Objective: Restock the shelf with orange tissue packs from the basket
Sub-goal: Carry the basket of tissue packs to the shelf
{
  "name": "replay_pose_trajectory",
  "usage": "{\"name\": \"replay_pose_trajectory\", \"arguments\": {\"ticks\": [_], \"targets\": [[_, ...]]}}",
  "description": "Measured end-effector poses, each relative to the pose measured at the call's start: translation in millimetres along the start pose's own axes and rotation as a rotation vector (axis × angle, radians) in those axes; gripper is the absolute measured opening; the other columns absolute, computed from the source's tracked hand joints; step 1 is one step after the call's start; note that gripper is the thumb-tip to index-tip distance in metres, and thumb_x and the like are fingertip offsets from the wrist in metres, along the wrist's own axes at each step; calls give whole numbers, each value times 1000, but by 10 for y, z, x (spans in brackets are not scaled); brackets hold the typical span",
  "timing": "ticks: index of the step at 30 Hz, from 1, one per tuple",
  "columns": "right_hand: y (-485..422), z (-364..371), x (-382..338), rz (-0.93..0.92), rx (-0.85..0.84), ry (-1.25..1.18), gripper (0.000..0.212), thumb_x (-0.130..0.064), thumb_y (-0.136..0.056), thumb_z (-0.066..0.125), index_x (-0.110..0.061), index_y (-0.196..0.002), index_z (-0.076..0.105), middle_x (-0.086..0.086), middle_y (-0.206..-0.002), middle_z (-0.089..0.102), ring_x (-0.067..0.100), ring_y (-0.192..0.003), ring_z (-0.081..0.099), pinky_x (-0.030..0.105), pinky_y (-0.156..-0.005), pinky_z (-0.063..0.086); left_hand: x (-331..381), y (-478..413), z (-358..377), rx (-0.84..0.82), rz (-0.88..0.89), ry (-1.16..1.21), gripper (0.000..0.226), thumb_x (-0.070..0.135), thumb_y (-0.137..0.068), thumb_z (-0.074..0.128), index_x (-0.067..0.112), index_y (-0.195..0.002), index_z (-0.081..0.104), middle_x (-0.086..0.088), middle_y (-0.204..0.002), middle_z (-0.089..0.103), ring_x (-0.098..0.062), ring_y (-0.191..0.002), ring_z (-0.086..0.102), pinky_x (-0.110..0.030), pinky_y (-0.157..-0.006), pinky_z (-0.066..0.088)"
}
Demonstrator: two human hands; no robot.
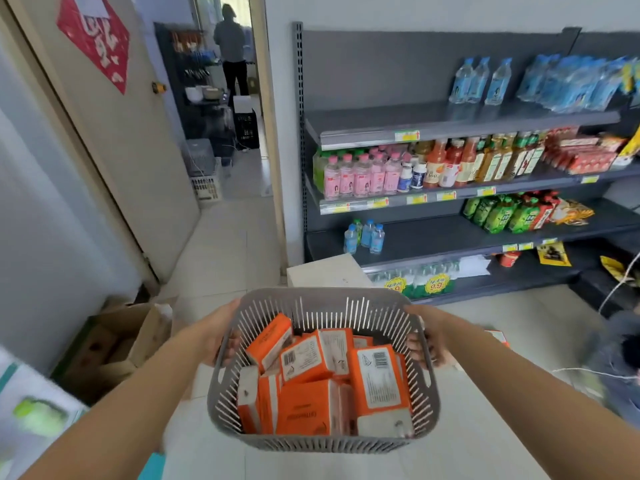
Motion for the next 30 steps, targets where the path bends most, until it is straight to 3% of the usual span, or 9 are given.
{"name": "replay_pose_trajectory", "arguments": {"ticks": [9,13,17,20,25,30], "targets": [[-1188,-193,-1460,-4,-15,62,60,-63,-86,44,-19,-47,38,2,-50,44,18,-46,41,30,-66,39,1311,-1096,76,57,-26,54,75,83,-78,32,15,-47,40,-5,-46,41,-17,-41,36,-23,-47,32],[-1816,-307,-2083,-23,-57,56,57,-58,-86,48,-19,-48,35,2,-45,40,17,-40,35,29,-52,35,1817,-1528,180,80,-41,86,75,82,-78,33,16,-44,40,-4,-47,41,-16,-39,37,-22,-48,33],[-2352,-392,-2602,5,-79,132,55,-53,-89,49,-15,-50,37,4,-40,43,18,-35,41,32,-50,35,2259,-1926,332,81,-53,133,75,80,-81,33,17,-41,40,-3,-46,40,-17,-39,37,-23,-48,33],[-2684,-476,-2947,43,-59,152,50,-54,-84,59,-12,-59,45,5,-48,53,20,-47,49,30,-56,42,2559,-2220,424,94,-52,167,74,78,-83,32,18,-39,41,-1,-43,40,-16,-36,37,-21,-46,34],[-3133,-458,-3263,66,-43,148,47,-53,-84,61,-7,-81,54,8,-71,56,23,-65,53,33,-62,43,2780,-2631,578,76,-95,214,73,77,-83,33,18,-40,37,-1,-39,38,-15,-31,36,-20,-44,31],[-3519,-362,-3426,85,-24,115,45,-50,-86,59,-8,-78,49,8,-73,51,22,-64,48,33,-63,41,2902,-3099,562,82,-158,166,68,69,-90,33,14,-51,41,-3,-40,45,-16,-32,43,-21,-45,39]]}}
Point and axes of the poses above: each hand's wrist, its own y-axis away from the middle knuckle, its own z-axis out of the palm, x = y × z, the point moved 10 cm from there along -y, towards the middle knuckle
